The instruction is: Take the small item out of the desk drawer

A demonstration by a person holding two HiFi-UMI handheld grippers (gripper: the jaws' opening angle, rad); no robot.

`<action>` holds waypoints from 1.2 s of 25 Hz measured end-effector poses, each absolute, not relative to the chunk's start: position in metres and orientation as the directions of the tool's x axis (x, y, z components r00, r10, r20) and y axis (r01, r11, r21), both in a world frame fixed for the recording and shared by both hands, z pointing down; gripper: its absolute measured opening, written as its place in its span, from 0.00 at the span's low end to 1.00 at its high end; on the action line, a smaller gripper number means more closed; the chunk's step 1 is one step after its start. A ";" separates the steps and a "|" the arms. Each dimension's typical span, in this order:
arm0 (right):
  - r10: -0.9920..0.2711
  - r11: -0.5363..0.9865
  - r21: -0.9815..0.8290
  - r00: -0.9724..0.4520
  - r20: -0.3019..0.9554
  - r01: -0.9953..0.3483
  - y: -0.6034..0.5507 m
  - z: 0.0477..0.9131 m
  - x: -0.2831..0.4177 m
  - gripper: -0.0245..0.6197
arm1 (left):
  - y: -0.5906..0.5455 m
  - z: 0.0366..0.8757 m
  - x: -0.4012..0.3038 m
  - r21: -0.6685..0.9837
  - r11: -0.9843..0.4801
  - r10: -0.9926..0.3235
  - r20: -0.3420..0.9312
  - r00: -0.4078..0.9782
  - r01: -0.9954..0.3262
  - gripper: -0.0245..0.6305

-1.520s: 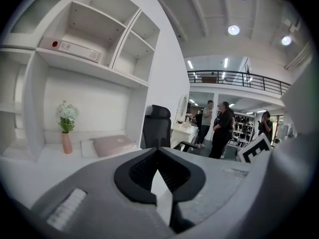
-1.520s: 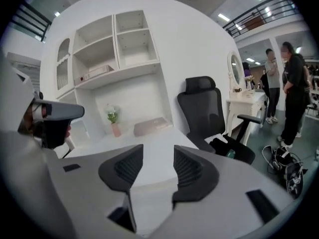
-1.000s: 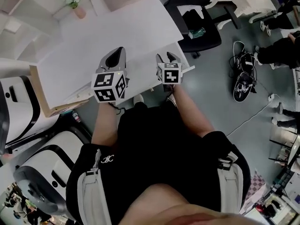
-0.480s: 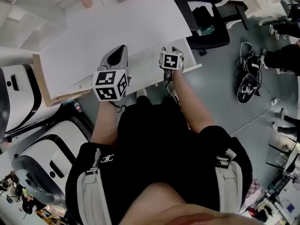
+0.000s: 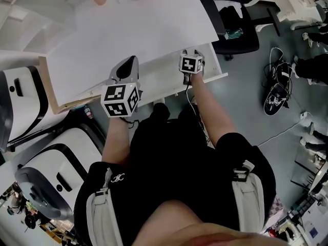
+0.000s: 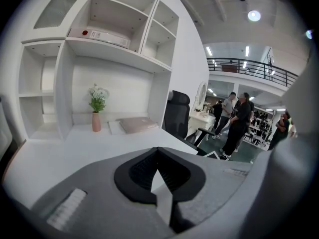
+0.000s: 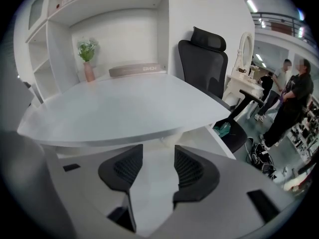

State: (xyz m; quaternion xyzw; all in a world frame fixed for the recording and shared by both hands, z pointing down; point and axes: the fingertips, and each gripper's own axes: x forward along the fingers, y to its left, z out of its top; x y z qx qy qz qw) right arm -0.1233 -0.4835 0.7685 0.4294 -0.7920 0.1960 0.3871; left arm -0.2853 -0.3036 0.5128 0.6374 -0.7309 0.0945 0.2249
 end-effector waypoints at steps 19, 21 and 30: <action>-0.555 0.609 0.060 -0.371 0.745 -0.791 -0.530 0.836 -0.133 0.37 | -0.285 0.562 -0.306 0.136 0.230 -0.831 0.542 -0.122 -0.964 0.06; -0.567 0.604 0.072 -0.364 0.739 -0.794 -0.536 0.840 -0.132 0.37 | -0.282 0.566 -0.303 0.126 0.234 -0.824 0.553 -0.127 -0.964 0.06; -0.584 0.615 0.065 -0.399 0.706 -0.785 -0.546 0.845 -0.138 0.36 | -0.273 0.568 -0.304 0.107 0.287 -0.822 0.538 -0.188 -0.952 0.06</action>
